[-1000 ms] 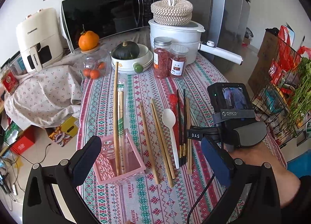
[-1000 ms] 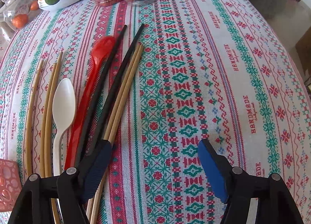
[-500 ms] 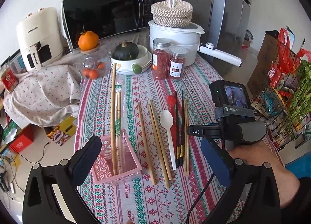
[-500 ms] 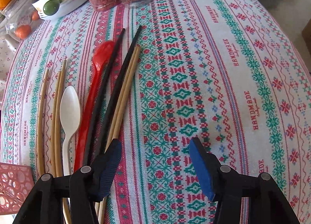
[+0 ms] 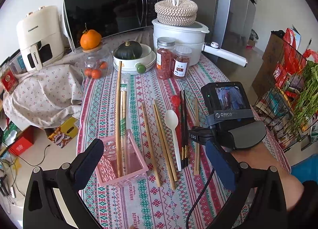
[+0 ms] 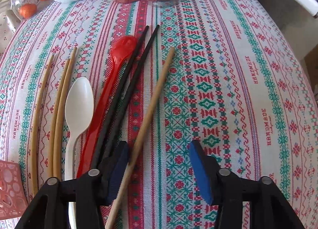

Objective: Organize utensils
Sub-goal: 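Lift the bamboo chopsticks with the right tool while the left tool grasps a black chopstick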

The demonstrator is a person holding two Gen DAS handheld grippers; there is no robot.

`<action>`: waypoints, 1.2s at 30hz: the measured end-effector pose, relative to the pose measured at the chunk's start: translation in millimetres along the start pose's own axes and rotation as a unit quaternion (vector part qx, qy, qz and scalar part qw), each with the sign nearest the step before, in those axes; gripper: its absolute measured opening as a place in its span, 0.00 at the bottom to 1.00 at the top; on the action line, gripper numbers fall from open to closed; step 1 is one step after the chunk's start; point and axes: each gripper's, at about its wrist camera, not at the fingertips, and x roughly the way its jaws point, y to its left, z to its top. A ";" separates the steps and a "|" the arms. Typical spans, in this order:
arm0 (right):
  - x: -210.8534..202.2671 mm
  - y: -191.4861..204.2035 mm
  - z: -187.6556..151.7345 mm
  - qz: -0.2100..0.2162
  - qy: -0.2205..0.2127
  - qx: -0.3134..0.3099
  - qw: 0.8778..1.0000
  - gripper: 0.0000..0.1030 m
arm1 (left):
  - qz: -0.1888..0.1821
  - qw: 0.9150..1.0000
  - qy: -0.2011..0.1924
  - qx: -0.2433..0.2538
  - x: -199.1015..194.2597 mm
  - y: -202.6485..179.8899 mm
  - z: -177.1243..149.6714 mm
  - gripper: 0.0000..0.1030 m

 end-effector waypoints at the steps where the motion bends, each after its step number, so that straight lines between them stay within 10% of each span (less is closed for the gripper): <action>1: -0.6 -4.2 0.5 0.002 0.003 0.002 1.000 0.35 | -0.002 1.000 0.005 0.003 1.5 -2.8 -0.1 1.00; 4: -2.5 -26.3 -0.1 0.014 0.013 0.016 1.000 0.10 | -0.006 1.000 0.018 0.019 5.9 -15.5 1.8 1.00; 14: -23.9 -100.4 -9.6 0.065 0.012 0.081 0.994 0.08 | -0.055 0.994 0.093 0.023 52.3 -65.9 36.7 0.97; 26: -45.4 -132.8 -6.8 0.114 -0.012 0.119 0.986 0.08 | -0.071 0.978 0.193 -0.021 180.6 -80.3 59.6 0.22; 36: -51.9 -132.6 -3.4 0.127 -0.022 0.106 0.986 0.08 | -0.034 0.977 0.212 -0.010 232.0 -84.0 61.6 0.08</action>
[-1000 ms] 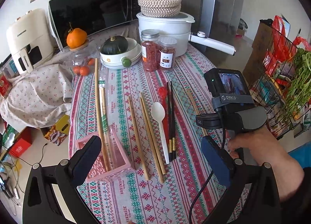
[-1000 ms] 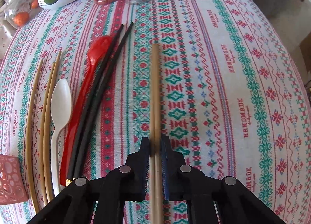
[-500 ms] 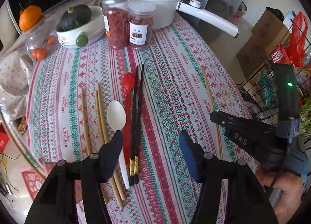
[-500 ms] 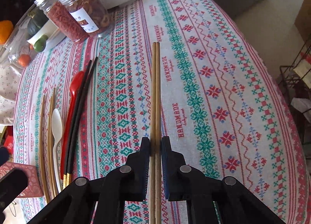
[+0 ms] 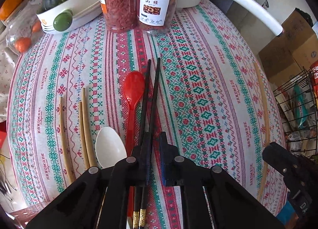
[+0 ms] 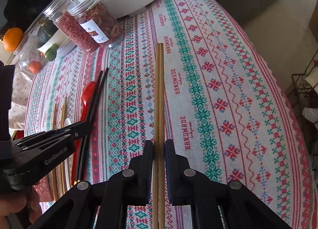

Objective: Organize utensils
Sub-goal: 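Lift the bamboo chopsticks with the right tool while the left tool grasps a black chopstick, then carry the black chopstick and bamboo chopsticks to the pink basket and insert them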

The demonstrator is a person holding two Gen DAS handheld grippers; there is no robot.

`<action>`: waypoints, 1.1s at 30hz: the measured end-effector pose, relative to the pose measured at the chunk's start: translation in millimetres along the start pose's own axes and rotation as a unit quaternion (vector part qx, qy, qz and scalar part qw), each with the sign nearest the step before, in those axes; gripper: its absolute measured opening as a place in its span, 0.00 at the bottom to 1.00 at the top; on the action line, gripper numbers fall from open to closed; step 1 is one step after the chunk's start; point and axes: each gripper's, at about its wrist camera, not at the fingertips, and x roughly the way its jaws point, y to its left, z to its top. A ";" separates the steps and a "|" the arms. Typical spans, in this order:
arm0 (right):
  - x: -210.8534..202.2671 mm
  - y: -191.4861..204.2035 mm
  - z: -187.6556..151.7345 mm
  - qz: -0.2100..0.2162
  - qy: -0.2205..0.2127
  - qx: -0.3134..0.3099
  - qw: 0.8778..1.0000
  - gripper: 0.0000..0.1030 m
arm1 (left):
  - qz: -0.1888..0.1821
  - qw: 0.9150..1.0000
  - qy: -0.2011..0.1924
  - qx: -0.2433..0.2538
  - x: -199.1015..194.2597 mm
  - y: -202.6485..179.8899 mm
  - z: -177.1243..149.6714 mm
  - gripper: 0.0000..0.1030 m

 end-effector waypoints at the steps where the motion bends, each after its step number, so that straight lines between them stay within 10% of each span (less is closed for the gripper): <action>1: -0.9 0.4 0.3 0.000 -0.001 -0.001 1.000 0.08 | 0.004 1.000 0.001 0.005 3.1 -1.2 0.9 0.08; 10: -4.7 5.0 0.9 -0.003 -0.012 -0.005 1.000 0.08 | 0.001 1.000 0.003 0.012 8.8 -0.4 4.5 0.05; 33: -114.4 50.4 -41.0 0.048 -0.178 -0.019 0.983 0.08 | -0.016 0.962 -0.263 0.067 -199.9 23.1 -127.6 0.05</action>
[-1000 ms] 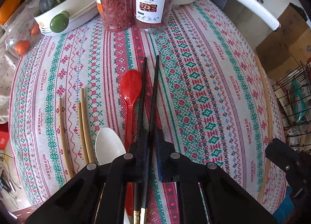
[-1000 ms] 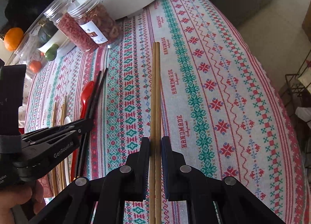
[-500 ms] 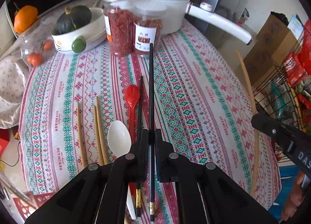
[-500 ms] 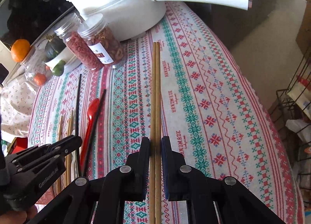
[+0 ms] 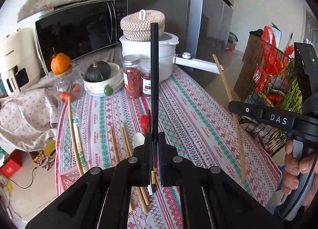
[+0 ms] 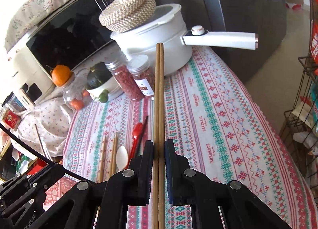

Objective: Organize utensils
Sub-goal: 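Carry the black chopstick and bamboo chopsticks to the pink basket and insert them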

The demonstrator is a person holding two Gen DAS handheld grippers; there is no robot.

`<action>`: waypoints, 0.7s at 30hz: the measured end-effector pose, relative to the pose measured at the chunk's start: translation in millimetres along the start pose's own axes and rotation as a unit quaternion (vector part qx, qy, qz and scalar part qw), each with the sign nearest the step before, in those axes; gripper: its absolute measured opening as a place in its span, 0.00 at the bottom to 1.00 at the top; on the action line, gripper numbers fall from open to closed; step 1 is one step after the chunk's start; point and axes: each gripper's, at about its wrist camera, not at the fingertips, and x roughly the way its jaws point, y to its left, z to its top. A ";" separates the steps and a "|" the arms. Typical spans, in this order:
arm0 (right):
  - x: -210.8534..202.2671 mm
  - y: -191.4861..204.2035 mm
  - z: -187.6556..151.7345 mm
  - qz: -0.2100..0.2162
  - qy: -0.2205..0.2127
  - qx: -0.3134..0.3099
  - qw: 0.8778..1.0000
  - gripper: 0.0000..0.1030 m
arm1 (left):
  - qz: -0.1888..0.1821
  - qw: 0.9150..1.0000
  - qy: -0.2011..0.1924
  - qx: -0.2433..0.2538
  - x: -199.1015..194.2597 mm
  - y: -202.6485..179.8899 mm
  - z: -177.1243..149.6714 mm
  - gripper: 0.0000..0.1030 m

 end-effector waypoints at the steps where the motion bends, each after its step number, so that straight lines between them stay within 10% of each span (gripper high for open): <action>1: -4.0 4.5 -0.6 0.004 -0.006 -0.004 1.000 0.08 | -0.001 1.000 -0.007 -0.003 -6.8 2.1 -2.0 0.05; 21: -34.8 93.6 -18.7 0.082 -0.114 -0.077 0.987 0.08 | 0.033 0.991 -0.121 -0.052 -103.8 80.2 -17.0 0.05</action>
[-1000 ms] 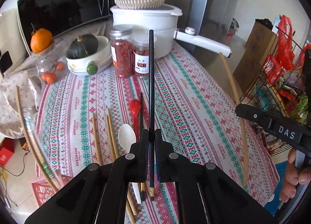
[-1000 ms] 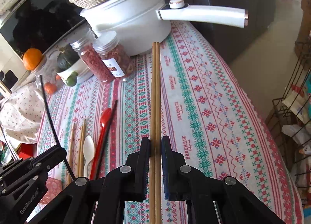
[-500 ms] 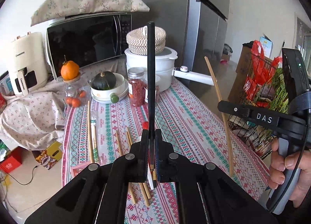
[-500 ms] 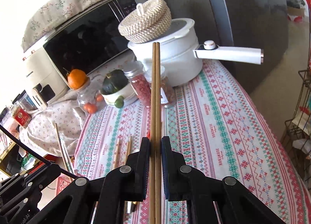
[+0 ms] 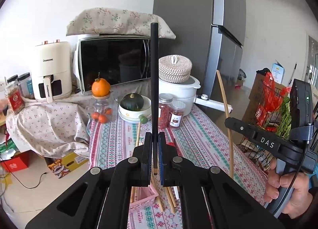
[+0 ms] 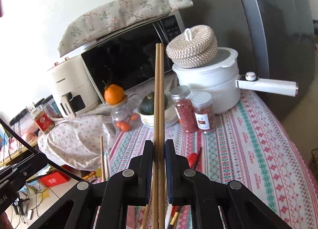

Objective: Organize utensils
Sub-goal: 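Carry the black chopstick and bamboo chopsticks to the pink basket and insert them, then open both tools to release the chopsticks into the basket and withdraw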

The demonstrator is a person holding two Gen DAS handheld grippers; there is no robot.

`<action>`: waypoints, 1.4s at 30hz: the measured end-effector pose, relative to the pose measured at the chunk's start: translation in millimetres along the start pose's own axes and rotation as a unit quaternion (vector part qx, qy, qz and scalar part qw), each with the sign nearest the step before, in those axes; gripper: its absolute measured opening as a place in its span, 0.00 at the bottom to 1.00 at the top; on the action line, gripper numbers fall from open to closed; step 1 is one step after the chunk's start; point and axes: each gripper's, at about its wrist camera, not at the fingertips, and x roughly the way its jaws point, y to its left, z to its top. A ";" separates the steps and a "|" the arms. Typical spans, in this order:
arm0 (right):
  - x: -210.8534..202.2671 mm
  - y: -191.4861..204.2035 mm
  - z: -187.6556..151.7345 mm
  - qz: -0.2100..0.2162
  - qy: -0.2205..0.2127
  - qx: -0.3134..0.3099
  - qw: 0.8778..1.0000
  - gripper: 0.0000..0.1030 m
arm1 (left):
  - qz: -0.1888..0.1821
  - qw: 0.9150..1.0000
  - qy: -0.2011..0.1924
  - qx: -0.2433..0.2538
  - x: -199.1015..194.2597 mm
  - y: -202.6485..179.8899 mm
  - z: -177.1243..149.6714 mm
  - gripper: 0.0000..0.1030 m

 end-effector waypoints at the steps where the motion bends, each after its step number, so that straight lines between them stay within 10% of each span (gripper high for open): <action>1: 0.8 5.1 -1.3 0.004 -0.003 -0.004 1.000 0.08 | 0.006 1.000 0.003 0.000 1.1 4.6 -2.0 0.05; 22: 30.7 83.9 -24.3 0.052 -0.045 -0.007 0.998 0.08 | 0.056 0.992 0.109 0.039 60.4 39.0 -46.9 0.08; 29: 41.8 82.7 -27.2 0.036 -0.049 0.019 0.998 0.09 | 0.046 0.994 0.095 0.023 46.3 46.0 -47.6 0.51; 42: 66.2 101.4 -39.6 -0.017 -0.085 0.034 0.996 0.09 | 0.071 0.988 0.137 -0.013 40.8 85.7 -64.9 0.61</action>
